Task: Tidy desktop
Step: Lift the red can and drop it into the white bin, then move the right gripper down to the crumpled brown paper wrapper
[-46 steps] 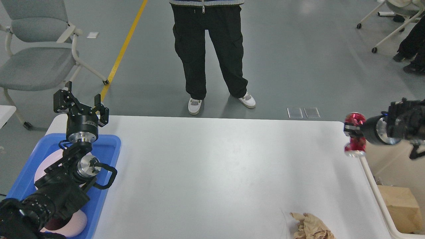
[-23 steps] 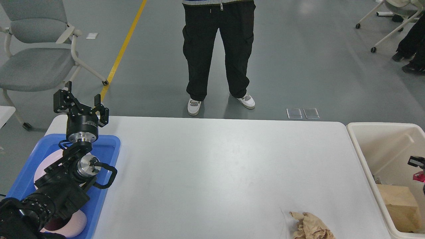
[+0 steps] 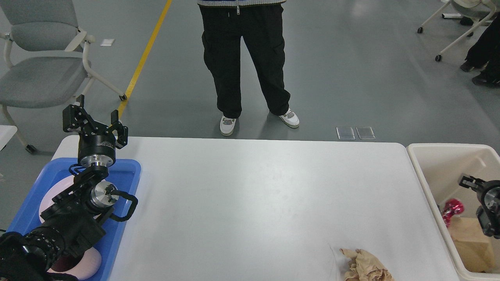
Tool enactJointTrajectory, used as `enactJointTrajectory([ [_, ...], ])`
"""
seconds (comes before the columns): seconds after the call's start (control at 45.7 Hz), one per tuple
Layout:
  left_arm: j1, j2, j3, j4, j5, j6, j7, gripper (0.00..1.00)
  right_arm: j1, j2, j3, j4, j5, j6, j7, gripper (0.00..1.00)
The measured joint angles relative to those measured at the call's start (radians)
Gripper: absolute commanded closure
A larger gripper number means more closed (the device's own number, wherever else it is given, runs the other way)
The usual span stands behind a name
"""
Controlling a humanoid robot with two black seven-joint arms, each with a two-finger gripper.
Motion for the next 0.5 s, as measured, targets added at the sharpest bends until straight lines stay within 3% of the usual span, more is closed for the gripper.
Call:
enactJointTrajectory([
  [0.372,0.0,-0.001,0.0,0.0,0.0,0.0,0.0,0.04,0.162,0.104,0.003,0.018,-0.002,0.019,-0.006,0.0],
  [0.503,0.0,-0.002,0.0,0.0,0.0,0.0,0.0,0.04,0.291,0.12,0.007,0.134,-0.003,0.021,0.004,0.0],
])
